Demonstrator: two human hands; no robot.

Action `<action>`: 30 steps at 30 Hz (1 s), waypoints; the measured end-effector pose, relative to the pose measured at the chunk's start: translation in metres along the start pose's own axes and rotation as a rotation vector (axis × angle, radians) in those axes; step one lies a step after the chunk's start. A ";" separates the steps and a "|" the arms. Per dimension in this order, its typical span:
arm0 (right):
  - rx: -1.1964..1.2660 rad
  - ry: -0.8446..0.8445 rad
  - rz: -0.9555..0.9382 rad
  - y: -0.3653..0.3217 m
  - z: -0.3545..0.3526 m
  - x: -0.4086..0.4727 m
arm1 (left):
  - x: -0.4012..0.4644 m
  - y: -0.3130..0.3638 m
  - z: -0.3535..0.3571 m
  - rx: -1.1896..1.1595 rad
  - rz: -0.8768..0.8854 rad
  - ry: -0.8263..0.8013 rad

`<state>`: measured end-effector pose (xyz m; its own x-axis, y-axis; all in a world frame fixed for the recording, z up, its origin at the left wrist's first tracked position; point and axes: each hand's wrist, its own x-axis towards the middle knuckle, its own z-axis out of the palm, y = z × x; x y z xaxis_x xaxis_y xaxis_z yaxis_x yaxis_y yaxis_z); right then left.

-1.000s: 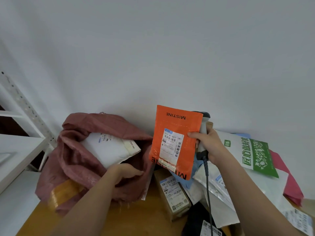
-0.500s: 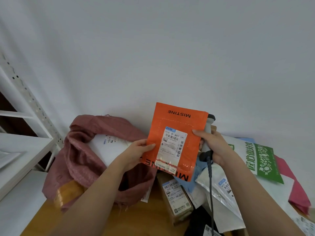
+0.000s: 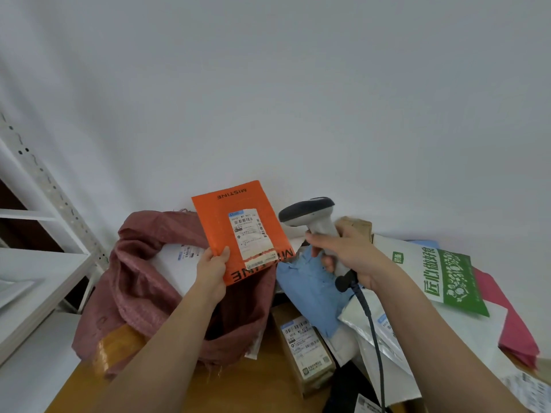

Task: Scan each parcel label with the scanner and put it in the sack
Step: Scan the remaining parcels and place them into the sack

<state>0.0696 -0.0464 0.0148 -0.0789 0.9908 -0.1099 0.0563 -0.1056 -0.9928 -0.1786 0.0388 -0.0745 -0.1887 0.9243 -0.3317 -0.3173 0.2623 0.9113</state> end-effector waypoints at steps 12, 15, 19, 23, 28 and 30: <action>0.025 -0.074 0.020 -0.023 0.006 -0.015 | -0.004 -0.002 0.002 0.035 -0.009 0.039; 0.089 -0.084 0.043 -0.025 0.003 -0.017 | -0.003 -0.004 0.003 0.030 -0.008 0.057; 0.130 -0.082 0.060 -0.026 0.001 -0.019 | 0.000 -0.007 0.004 0.020 -0.018 0.081; 0.115 -0.055 0.056 -0.028 0.000 -0.020 | 0.002 -0.009 0.002 0.015 -0.028 0.082; 0.125 -0.057 0.081 -0.032 -0.001 -0.023 | 0.005 -0.010 0.000 0.011 -0.033 0.105; 0.137 -0.069 0.100 -0.034 -0.001 -0.023 | 0.007 -0.010 -0.001 0.009 -0.039 0.118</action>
<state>0.0707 -0.0656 0.0514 -0.1480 0.9671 -0.2070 -0.0686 -0.2188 -0.9733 -0.1779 0.0424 -0.0868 -0.2850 0.8743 -0.3929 -0.3186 0.3002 0.8991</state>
